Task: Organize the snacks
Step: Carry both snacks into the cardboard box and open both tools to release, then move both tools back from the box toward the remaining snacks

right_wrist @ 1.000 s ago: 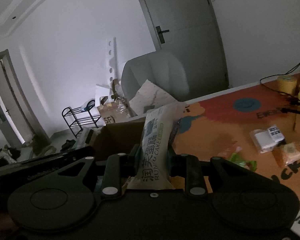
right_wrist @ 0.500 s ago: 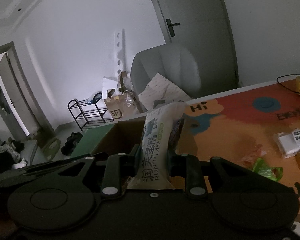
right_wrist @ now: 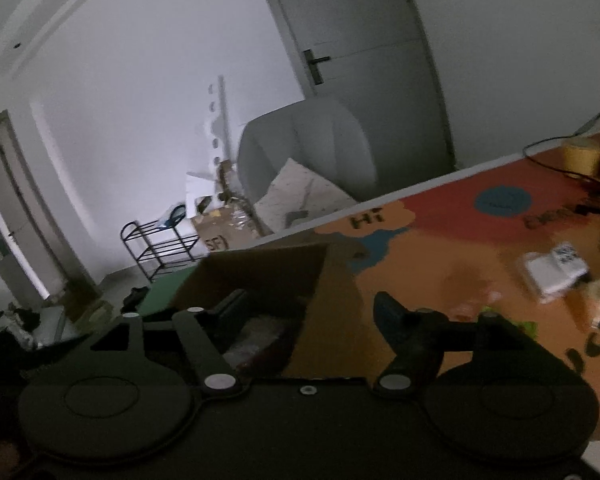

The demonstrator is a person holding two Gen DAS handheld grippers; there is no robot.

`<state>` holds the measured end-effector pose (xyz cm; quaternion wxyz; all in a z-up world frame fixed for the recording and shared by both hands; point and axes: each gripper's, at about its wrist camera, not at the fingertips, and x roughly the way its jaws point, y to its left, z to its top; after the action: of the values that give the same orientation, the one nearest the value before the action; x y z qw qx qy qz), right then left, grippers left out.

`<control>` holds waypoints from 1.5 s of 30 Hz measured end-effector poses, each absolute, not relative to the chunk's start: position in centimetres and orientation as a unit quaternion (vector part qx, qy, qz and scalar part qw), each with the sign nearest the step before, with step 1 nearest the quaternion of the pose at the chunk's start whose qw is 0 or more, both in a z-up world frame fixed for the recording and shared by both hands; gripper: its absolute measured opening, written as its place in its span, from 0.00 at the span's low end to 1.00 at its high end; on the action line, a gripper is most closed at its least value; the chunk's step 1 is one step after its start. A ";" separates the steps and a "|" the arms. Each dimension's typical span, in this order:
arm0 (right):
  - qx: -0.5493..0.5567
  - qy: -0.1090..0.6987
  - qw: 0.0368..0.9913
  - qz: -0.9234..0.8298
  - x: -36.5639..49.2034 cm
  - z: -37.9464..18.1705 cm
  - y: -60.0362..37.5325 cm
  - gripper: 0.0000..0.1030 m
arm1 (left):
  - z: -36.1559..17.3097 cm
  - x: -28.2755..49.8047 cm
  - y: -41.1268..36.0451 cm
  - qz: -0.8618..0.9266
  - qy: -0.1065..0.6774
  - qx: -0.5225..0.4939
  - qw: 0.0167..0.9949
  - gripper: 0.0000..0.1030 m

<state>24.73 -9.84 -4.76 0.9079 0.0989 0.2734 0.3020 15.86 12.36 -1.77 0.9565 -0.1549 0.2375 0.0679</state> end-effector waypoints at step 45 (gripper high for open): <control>0.125 0.280 0.928 0.213 26.8 -6.8 -27.1 1.00 | -2.3 20.8 -1.5 0.007 0.283 -0.137 0.949 0.95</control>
<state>26.81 -27.10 -6.76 0.9277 0.1247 0.2801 0.2132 20.85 -1.50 -2.35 0.9491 -0.1373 0.2833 0.0065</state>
